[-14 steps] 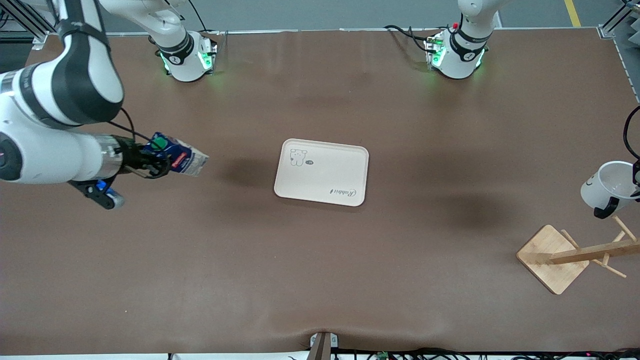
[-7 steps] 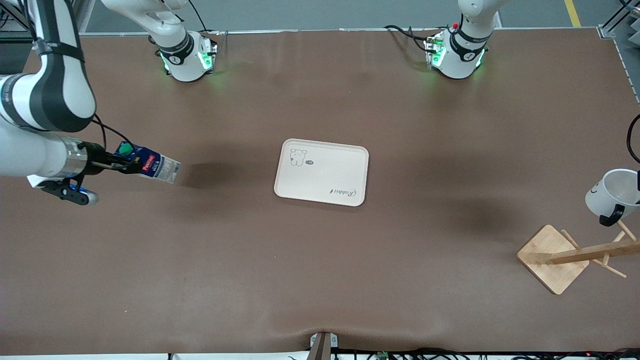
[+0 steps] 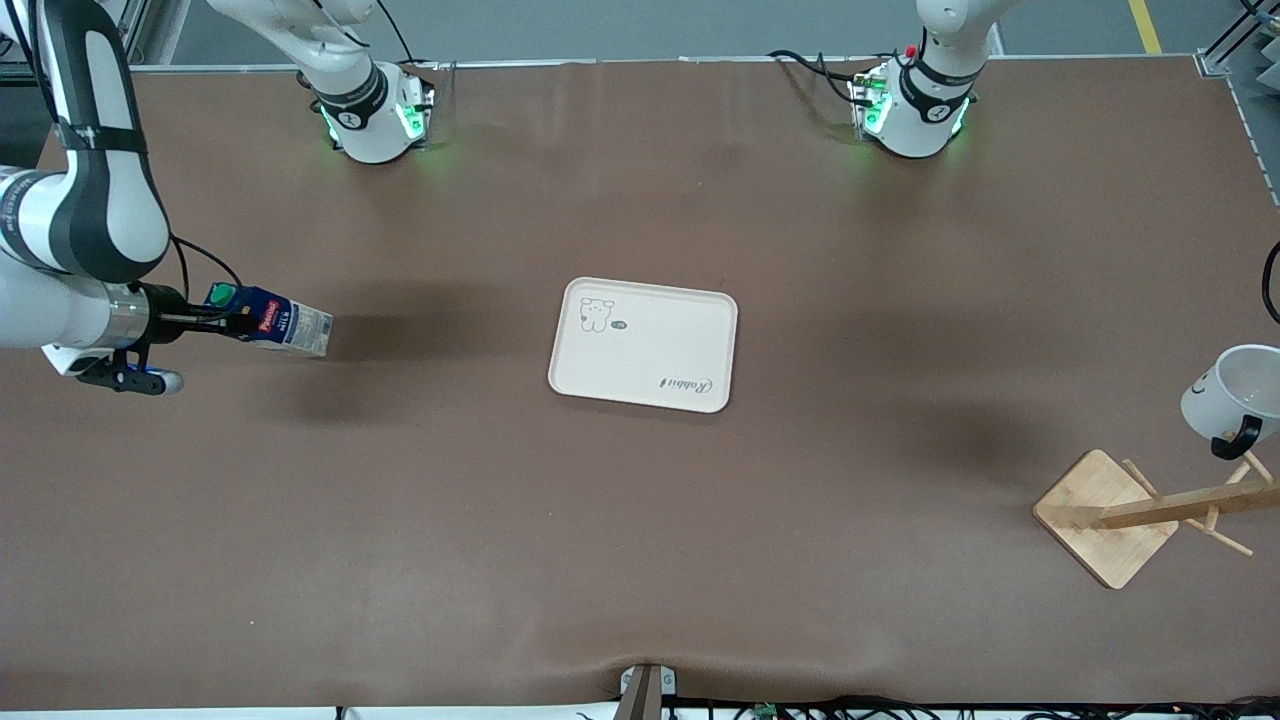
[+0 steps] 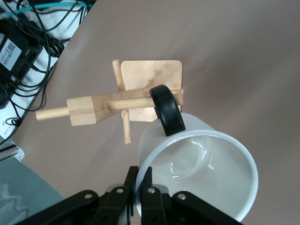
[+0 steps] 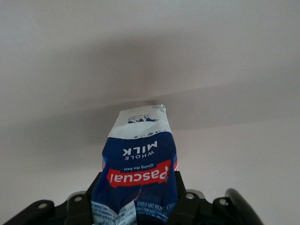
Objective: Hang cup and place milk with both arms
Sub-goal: 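Lift the milk carton off the tray with the right gripper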
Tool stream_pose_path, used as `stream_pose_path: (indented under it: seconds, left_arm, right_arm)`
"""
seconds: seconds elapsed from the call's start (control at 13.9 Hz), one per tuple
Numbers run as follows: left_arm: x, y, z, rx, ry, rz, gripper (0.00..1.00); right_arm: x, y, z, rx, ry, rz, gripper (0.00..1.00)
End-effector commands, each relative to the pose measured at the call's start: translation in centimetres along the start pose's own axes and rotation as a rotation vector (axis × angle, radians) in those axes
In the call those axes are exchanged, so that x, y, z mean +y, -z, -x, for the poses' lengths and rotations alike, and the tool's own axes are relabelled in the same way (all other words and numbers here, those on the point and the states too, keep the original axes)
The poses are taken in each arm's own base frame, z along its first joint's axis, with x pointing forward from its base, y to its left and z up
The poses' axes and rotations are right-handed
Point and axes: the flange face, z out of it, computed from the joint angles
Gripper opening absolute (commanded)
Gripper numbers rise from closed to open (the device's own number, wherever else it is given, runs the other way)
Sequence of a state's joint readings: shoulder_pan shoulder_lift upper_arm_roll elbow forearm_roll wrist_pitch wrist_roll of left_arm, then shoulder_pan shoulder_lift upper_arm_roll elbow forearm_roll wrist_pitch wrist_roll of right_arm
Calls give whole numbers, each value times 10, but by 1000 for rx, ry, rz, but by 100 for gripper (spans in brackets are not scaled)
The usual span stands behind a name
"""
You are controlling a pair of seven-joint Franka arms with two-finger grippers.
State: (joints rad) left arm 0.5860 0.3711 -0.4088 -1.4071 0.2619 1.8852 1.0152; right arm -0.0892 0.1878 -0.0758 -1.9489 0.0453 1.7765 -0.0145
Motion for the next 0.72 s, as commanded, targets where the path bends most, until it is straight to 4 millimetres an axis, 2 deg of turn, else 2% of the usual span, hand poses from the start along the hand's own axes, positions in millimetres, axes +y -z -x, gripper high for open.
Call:
stream_pose_path:
  seconds: [0.0, 0.22, 0.36, 0.5, 0.58, 0.65]
  left_arm:
    - [-12, -8, 11, 1, -4, 2, 0]
    - [-13, -25, 11, 0, 0, 29, 0]
    - [-14, -35, 10, -4, -3, 40, 0]
    - [-15, -41, 9, -7, -3, 48, 1]
    - [-14, -42, 8, -8, -5, 49, 3]
    - [-14, -45, 7, -6, 5, 55, 17]
  right_arm:
    - [22, 1, 14, 6, -15, 18, 0]
    - [40, -19, 14, 24, -44, 9, 0]
    - [42, -37, 20, 54, -47, 6, 0]
    - [42, -46, 24, 55, -47, 6, 0]
    - [42, -46, 24, 55, -46, 6, 10]
    - [42, -46, 23, 55, -41, 6, 50]
